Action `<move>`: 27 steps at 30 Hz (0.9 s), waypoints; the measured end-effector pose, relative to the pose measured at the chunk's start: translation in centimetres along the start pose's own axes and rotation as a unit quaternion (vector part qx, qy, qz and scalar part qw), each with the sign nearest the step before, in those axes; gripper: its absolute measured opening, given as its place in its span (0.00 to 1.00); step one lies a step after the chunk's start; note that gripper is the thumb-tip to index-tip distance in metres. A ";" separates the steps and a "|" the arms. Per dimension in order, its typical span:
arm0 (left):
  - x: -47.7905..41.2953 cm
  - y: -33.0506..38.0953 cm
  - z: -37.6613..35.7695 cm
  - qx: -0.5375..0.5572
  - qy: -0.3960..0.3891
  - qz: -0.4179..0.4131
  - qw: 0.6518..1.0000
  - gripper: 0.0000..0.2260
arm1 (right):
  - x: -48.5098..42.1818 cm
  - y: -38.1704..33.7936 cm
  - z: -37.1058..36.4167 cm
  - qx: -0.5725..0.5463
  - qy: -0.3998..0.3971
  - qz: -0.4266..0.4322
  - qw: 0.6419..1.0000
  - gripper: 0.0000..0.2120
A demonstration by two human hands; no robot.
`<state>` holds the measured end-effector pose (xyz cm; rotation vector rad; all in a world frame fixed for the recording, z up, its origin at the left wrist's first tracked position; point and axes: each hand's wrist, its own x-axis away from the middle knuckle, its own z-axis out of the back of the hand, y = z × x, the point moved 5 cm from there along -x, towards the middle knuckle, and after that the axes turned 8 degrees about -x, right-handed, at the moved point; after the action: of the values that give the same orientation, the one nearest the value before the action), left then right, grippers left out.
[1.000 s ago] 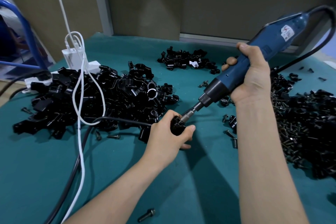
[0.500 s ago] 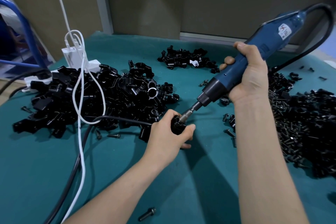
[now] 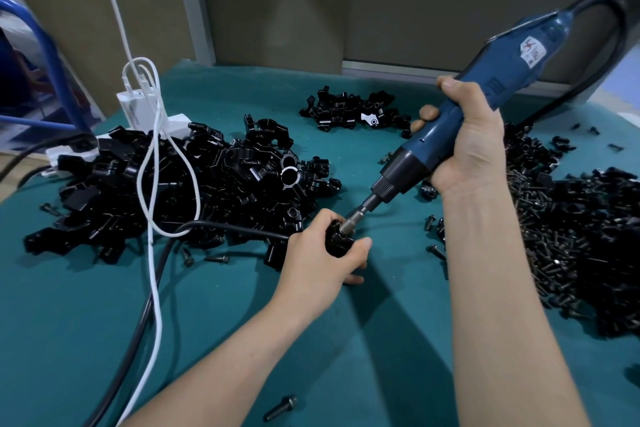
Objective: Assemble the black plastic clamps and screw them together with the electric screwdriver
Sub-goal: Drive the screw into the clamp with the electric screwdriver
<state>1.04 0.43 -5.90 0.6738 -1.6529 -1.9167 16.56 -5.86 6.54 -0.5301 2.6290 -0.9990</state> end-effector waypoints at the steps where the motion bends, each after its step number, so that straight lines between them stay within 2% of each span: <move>1: 0.0 0.0 0.0 0.000 -0.001 0.000 1.000 0.09 | 0.0 0.0 0.0 0.001 -0.002 0.000 1.000 0.14; 11: 0.2 0.6 0.1 0.014 -0.022 0.023 0.999 0.08 | 0.2 0.3 -0.4 -0.014 -0.041 -0.023 0.999 0.12; 13: 0.4 0.7 -0.2 0.060 -0.084 0.061 0.993 0.06 | 0.6 0.3 -0.9 -0.055 -0.093 -0.036 0.994 0.08; 15: 0.8 0.9 -0.9 0.103 -0.182 0.099 0.973 0.04 | 1.0 -0.1 -1.5 -0.098 -0.152 -0.042 0.983 0.04; 18: 1.1 1.1 -1.0 0.100 -0.257 0.106 0.955 0.04 | 1.4 -0.6 -1.8 -0.139 -0.194 -0.053 0.970 0.08; 22: 1.5 1.8 -1.3 0.108 -0.328 0.118 0.931 0.07 | 1.3 -1.0 -1.0 -0.150 -0.179 -0.062 0.970 0.08; 24: 1.5 2.0 -1.1 0.116 -0.341 0.117 0.926 0.09 | 1.1 -1.2 -0.6 -0.159 -0.165 -0.059 0.972 0.05; 27: 1.4 2.5 -0.9 0.135 -0.351 0.117 0.919 0.09 | 0.9 -1.4 -0.3 -0.180 -0.156 -0.058 0.969 0.05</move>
<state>0.80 -1.46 -3.63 -0.1704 -2.3295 -1.8766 16.00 -7.00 7.61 -0.8548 2.5162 -0.4160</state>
